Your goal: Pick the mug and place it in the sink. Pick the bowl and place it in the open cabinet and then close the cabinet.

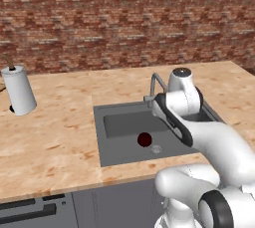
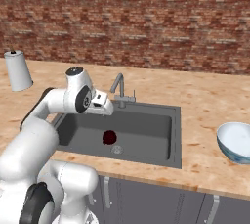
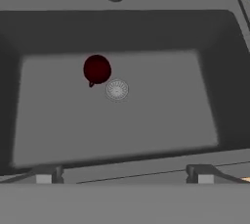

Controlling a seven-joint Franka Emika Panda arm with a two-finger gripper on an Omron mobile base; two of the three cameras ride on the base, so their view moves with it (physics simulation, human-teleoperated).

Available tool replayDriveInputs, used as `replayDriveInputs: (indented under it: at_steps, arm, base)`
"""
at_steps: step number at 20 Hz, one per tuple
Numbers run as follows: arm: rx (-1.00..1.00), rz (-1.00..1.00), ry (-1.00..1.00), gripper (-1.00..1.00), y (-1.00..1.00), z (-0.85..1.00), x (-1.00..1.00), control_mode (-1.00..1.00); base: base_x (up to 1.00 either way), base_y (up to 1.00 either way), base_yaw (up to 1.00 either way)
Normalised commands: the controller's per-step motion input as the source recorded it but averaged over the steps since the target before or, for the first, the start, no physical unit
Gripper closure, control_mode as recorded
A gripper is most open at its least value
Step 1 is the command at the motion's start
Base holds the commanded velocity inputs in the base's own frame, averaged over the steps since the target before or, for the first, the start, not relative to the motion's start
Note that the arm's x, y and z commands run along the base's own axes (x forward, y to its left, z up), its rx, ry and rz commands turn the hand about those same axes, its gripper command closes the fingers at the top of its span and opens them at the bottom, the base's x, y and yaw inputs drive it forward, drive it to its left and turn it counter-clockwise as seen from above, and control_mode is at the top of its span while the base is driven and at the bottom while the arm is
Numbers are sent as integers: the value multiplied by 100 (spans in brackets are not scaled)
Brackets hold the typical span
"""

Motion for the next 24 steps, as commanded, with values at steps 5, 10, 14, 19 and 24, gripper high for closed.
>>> replayDriveInputs:
  at_steps: [5, 10, 14, 19, 24]
  arm:
    - [-13, 14, 20, -100, -100, 51, 0, -100]
    - [-4, 12, 21, -100, -100, 13, 0, -100]
    - [-7, 15, 13, -100, -100, 5, 2, -100]
    - [-1, 14, 4, -100, -91, 15, 0, -100]
    - [0, -1, -1, -100, -48, 0, -16, -100]
  base:
    - [0, 0, 0]
    - [0, 0, 0]
    - [0, 0, 0]
    - [0, 0, 0]
    - [0, 0, 0]
